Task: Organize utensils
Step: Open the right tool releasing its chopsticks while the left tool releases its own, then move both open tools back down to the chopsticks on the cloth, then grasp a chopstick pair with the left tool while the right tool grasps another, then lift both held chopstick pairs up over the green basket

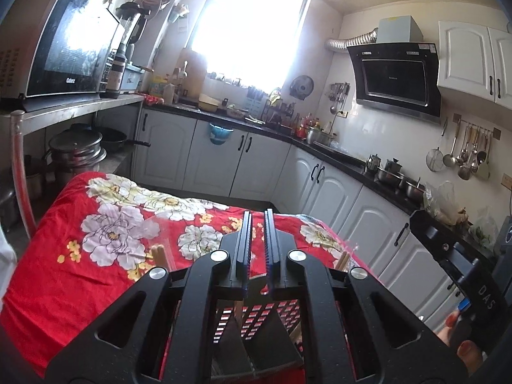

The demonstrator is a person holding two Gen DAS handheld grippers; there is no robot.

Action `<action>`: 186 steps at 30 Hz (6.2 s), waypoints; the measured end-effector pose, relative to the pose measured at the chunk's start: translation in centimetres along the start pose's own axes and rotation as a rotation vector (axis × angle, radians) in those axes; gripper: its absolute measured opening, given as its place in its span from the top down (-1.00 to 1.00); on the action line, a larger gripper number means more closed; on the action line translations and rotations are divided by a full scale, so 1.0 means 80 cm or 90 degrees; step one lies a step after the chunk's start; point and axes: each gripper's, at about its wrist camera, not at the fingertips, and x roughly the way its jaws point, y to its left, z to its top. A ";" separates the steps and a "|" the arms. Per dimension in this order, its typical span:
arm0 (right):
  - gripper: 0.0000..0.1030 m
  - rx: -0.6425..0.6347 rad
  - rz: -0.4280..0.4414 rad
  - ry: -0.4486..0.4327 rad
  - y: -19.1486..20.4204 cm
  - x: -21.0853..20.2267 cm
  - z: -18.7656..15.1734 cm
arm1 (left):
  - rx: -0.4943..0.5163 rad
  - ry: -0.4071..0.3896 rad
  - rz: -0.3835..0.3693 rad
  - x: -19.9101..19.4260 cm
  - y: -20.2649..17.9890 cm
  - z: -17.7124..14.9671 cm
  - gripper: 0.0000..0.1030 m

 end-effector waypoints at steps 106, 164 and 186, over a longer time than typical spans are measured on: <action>0.52 0.007 0.020 0.529 0.060 0.052 -0.233 | -0.085 0.413 0.018 0.008 0.085 -0.192 0.43; 0.89 -0.009 0.137 0.239 0.099 -0.077 -0.059 | -0.084 0.147 -0.033 -0.142 0.063 -0.045 0.93; 0.89 -0.018 0.089 0.110 0.076 -0.109 0.009 | -0.024 0.061 -0.079 -0.134 -0.005 0.041 0.93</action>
